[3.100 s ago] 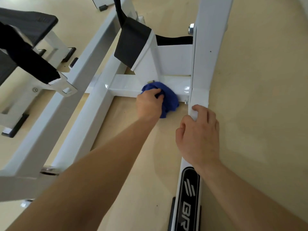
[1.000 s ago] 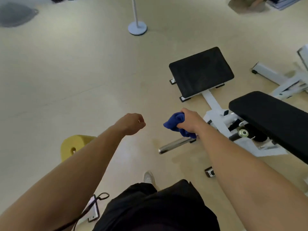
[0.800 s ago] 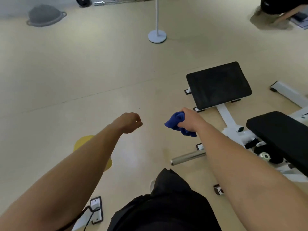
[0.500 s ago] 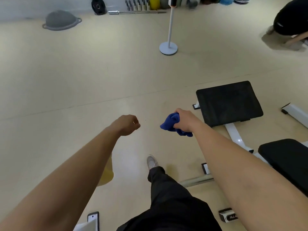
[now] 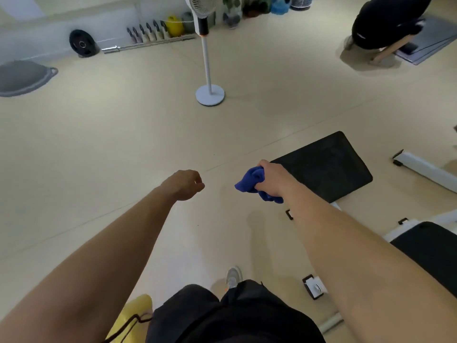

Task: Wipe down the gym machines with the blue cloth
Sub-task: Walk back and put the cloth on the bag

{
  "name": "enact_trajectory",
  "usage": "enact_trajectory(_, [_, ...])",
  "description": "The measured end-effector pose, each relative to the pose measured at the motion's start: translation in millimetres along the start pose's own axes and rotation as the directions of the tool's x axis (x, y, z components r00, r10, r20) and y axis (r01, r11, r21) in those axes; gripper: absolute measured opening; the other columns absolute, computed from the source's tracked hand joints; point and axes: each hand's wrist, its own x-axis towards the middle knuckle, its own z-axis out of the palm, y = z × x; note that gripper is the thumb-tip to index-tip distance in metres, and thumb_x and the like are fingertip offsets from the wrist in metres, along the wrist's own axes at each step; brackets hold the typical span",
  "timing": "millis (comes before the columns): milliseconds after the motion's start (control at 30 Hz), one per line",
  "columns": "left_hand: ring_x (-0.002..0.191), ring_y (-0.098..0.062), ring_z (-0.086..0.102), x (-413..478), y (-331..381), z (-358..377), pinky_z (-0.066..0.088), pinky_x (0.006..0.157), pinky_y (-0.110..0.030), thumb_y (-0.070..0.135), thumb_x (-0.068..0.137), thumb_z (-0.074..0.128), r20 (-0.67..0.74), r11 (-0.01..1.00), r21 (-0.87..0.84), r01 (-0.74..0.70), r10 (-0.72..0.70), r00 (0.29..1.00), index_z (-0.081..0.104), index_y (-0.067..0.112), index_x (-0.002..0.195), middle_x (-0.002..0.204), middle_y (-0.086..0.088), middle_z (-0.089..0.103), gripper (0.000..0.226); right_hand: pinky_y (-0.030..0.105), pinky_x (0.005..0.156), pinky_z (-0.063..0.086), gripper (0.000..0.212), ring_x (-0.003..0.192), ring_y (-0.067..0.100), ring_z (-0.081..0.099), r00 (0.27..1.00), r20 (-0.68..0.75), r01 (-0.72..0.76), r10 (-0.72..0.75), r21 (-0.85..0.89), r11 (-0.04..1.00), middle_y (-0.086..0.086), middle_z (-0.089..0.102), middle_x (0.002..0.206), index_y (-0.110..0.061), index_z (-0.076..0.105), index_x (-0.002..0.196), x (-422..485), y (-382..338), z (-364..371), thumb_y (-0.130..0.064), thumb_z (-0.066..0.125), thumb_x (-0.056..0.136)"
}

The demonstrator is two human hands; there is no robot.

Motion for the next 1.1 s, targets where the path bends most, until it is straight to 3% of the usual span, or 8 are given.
enact_trajectory(100, [0.100,-0.019,0.055,59,18,-36,0.049,0.090,-0.037,0.039,0.095,0.049,0.031,0.995,0.078,-0.065,0.063,0.998,0.062,0.024,0.116,0.112,0.002,0.066,0.028,0.039,0.048,0.052,0.034,0.051,0.025,0.061,0.998,-0.055,-0.030,0.029,-0.019,0.999,0.014,0.070,0.084,-0.026,0.048,0.111,42,-6,-37,-0.013,0.057,0.081])
enact_trajectory(200, [0.106,-0.021,0.056,123,30,-75,0.050,0.091,-0.039,0.038,0.095,0.049,0.042,0.983,0.143,-0.114,0.110,0.993,0.062,0.023,0.116,0.113,0.001,0.065,0.029,0.054,0.057,0.060,0.037,0.062,0.031,0.070,0.990,-0.136,-0.050,0.041,-0.063,0.997,0.009,0.067,0.089,-0.026,0.047,0.115,90,-9,-71,-0.010,0.059,0.084])
enact_trajectory(367, [0.102,-0.027,0.060,240,58,-139,0.052,0.090,-0.042,0.033,0.094,0.048,0.070,0.948,0.223,-0.226,0.216,0.974,0.065,0.012,0.108,0.108,-0.007,0.068,0.030,0.043,0.063,0.062,0.039,0.063,0.021,0.068,0.960,-0.264,-0.119,0.090,-0.094,0.988,0.003,0.065,0.091,-0.022,0.048,0.119,169,-20,-129,-0.012,0.064,0.086])
enact_trajectory(700, [0.097,-0.028,0.061,429,134,-242,0.050,0.084,-0.040,0.033,0.095,0.049,0.219,0.809,0.363,-0.463,0.409,0.886,0.065,0.012,0.103,0.102,-0.008,0.067,0.028,0.041,0.076,0.061,0.044,0.077,0.020,0.069,0.887,-0.410,-0.212,0.212,0.048,0.976,0.004,0.064,0.108,-0.022,0.047,0.125,289,-51,-230,-0.016,0.068,0.088])
enact_trajectory(833, [0.094,-0.023,0.058,510,188,-258,0.052,0.083,-0.038,0.038,0.094,0.049,0.272,0.754,0.389,-0.529,0.454,0.848,0.062,0.023,0.097,0.101,0.000,0.065,0.020,0.040,0.063,0.061,0.036,0.054,0.017,0.068,0.861,-0.417,-0.260,0.290,0.128,0.957,0.004,0.067,0.092,-0.024,0.047,0.116,335,-29,-277,-0.014,0.067,0.087])
enact_trajectory(967, [0.095,-0.020,0.057,599,260,-270,0.051,0.084,-0.037,0.041,0.092,0.049,0.300,0.708,0.419,-0.569,0.483,0.823,0.057,0.034,0.094,0.104,0.004,0.064,0.011,0.041,0.068,0.061,0.040,0.063,0.020,0.068,0.829,-0.432,-0.324,0.355,0.147,0.935,0.004,0.066,0.095,-0.022,0.048,0.121,391,14,-339,-0.014,0.067,0.086])
enact_trajectory(1100, [0.100,-0.019,0.056,674,342,-294,0.049,0.085,-0.036,0.040,0.094,0.049,0.327,0.683,0.439,-0.584,0.484,0.811,0.059,0.030,0.100,0.108,0.005,0.063,0.015,0.037,0.068,0.059,0.042,0.069,0.020,0.067,0.807,-0.432,-0.346,0.404,0.210,0.915,0.004,0.064,0.098,-0.021,0.047,0.123,441,50,-418,-0.013,0.068,0.086])
